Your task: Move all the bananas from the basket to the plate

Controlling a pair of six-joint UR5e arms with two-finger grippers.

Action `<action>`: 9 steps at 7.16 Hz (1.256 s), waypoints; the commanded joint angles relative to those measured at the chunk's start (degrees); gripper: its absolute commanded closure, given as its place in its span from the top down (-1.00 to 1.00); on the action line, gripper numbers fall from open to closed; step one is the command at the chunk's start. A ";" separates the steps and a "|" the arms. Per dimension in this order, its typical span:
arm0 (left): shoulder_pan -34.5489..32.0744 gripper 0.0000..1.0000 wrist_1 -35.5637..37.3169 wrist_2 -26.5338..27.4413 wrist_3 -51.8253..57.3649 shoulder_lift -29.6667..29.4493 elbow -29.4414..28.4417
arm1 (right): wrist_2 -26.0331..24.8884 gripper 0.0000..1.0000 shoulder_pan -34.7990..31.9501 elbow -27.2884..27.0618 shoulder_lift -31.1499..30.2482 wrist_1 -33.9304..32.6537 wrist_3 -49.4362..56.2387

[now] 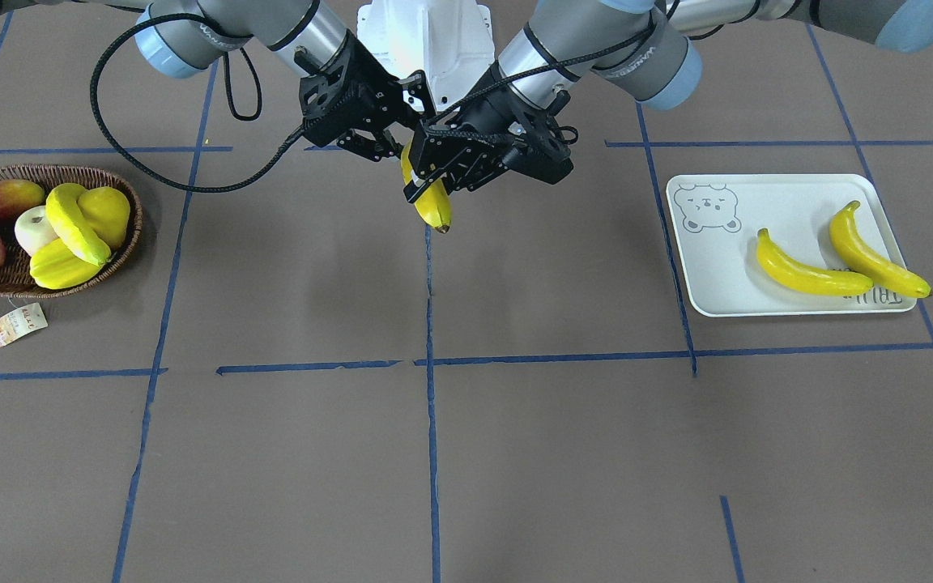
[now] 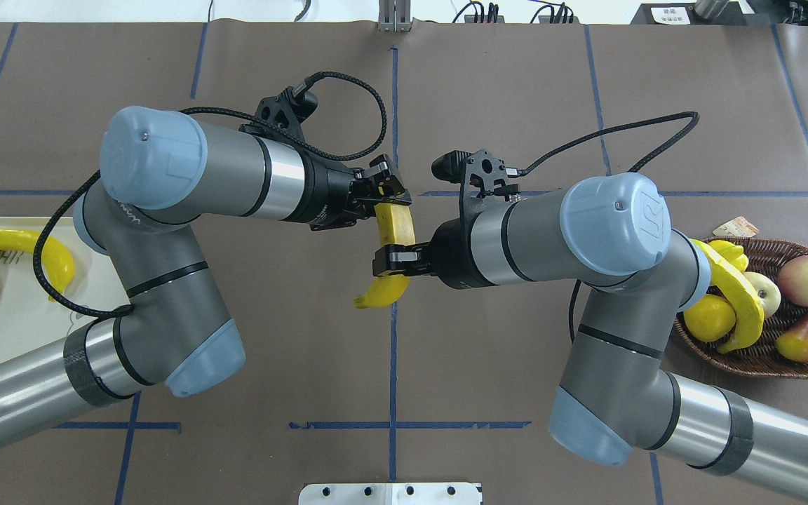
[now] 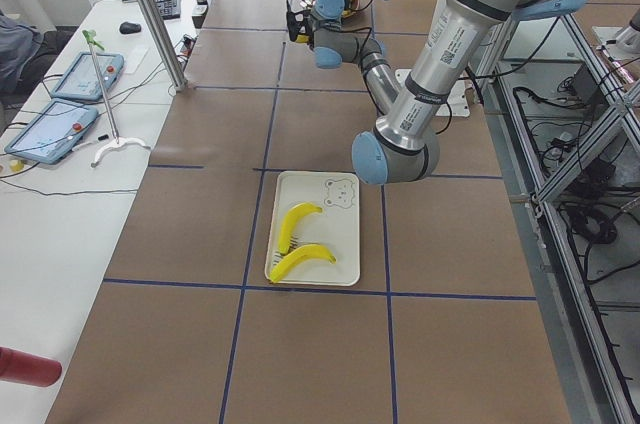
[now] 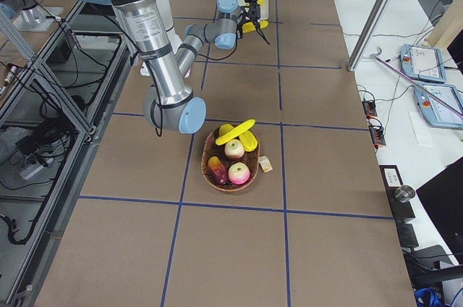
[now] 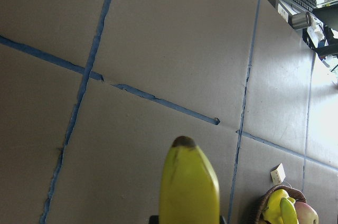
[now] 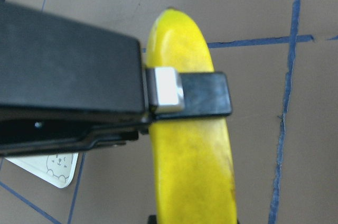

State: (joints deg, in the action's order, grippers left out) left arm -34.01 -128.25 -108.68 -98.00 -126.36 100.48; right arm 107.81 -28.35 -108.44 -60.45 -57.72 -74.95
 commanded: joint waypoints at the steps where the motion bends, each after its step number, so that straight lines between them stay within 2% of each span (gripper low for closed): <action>1: -0.01 -1.00 -0.07 0.05 0.00 0.14 0.24 | 0.03 0.99 0.05 -0.11 0.07 0.16 0.15; 3: -0.18 -1.00 0.37 0.05 -0.17 0.41 0.33 | 0.55 0.99 -0.30 -2.98 -1.07 -0.63 -0.64; 5: -1.06 -1.00 1.16 1.01 -6.90 1.02 0.33 | 0.64 0.99 -1.44 -3.53 -2.30 -0.64 -0.64; 6: -2.28 -1.00 2.21 1.36 -7.46 3.98 0.42 | 1.34 0.99 -2.49 -4.67 -4.31 -0.64 -0.55; 7: -5.16 -1.00 6.92 1.28 -7.38 5.40 1.03 | 2.30 0.99 -3.98 -5.72 -6.50 -1.77 -0.55; 9: -7.82 -1.00 25.84 1.01 -6.60 7.00 6.98 | 9.74 1.00 -12.12 -7.92 -6.79 -12.01 0.24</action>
State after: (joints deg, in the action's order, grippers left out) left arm -40.35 -113.83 -107.55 -105.06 -120.23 104.07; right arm 113.20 -35.62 -115.21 -66.89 -64.29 -74.97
